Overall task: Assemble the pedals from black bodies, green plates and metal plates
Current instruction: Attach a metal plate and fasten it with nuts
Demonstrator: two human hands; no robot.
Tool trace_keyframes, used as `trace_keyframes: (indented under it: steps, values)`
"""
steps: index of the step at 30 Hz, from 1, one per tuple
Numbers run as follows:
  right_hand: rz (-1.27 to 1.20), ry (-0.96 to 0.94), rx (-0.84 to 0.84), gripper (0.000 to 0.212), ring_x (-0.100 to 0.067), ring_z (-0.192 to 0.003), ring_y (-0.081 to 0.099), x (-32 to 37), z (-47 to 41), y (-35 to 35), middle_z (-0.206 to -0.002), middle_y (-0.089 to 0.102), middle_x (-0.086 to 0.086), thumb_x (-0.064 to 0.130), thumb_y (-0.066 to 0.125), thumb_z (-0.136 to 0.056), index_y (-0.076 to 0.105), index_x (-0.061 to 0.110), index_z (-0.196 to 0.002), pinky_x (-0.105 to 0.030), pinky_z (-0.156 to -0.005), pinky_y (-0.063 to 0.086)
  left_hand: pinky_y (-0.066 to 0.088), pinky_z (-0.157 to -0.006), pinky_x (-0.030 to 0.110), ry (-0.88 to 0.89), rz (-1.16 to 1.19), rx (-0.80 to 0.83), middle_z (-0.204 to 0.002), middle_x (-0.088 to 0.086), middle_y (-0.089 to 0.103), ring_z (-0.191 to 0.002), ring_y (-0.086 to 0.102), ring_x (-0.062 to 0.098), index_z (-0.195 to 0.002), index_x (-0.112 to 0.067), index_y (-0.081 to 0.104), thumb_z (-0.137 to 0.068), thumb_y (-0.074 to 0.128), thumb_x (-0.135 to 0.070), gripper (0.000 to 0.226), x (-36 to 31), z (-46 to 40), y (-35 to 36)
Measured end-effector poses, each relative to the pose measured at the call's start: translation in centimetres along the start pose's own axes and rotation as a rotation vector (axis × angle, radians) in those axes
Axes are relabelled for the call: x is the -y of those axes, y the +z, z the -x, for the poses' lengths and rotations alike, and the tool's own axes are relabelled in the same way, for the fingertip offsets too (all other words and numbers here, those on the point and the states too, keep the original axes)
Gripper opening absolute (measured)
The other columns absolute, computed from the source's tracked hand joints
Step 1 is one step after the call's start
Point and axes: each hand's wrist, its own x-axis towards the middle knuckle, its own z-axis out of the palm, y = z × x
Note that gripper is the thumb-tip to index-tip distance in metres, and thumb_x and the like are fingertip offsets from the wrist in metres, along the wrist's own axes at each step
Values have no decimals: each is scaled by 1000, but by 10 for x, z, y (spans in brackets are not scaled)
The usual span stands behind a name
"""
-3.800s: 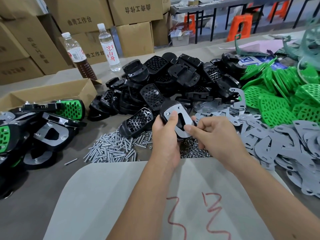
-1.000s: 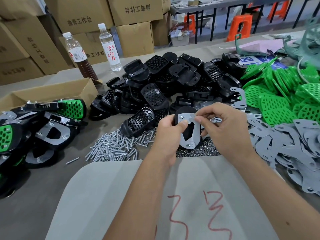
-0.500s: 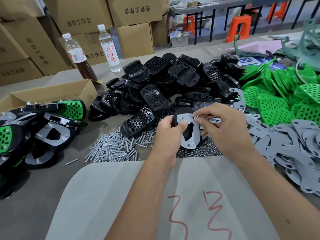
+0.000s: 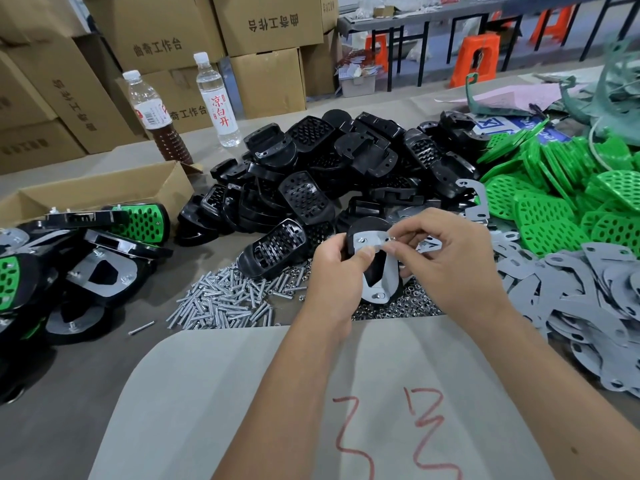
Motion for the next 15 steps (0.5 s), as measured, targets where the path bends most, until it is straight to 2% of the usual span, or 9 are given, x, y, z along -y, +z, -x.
trace_keyframes:
  steps: [3, 6, 9, 12, 15]
  values:
    - [62, -23, -42, 11, -19, -78, 65, 0, 0, 2, -82, 67, 4, 6, 86, -82, 79, 12, -88, -36, -53, 61, 57, -99, 54, 12, -7, -7, -115, 20, 76, -110, 71, 40, -118, -4, 70, -104, 55, 0, 21, 0, 0, 1]
    - [119, -116, -36, 5, -18, -76, 64, 0, -1, 2, -82, 66, 7, 6, 81, -88, 79, 10, -87, -44, -62, 61, 55, -101, 56, 18, -19, -31, -114, 21, 76, -113, 69, 42, -116, -4, 70, -104, 55, -1, 20, 2, -1, 1]
    - [123, -161, -57, 6, -19, -78, 68, 0, -2, 2, -87, 68, 4, 7, 75, -94, 80, 9, -91, -41, -61, 61, 56, -101, 57, 8, 0, -40, -113, 19, 76, -113, 69, 42, -115, -4, 70, -104, 53, -1, 21, 2, -2, 1]
    - [-15, -17, -63, 13, -20, -74, 70, 0, 1, 6, -87, 71, 1, 2, 75, -92, 81, 14, -93, -31, -52, 61, 54, -102, 60, 8, -7, -34, -112, 18, 77, -112, 70, 41, -115, -7, 71, -104, 54, -2, 21, 2, -1, 1]
    - [-174, 124, -86, 21, -19, -62, 69, 0, 1, 6, -77, 73, 2, -1, 76, -90, 80, 20, -89, -30, -52, 61, 55, -100, 59, 7, -11, -48, -112, 19, 77, -112, 70, 41, -113, -7, 72, -104, 55, -2, 19, 3, -1, 2]
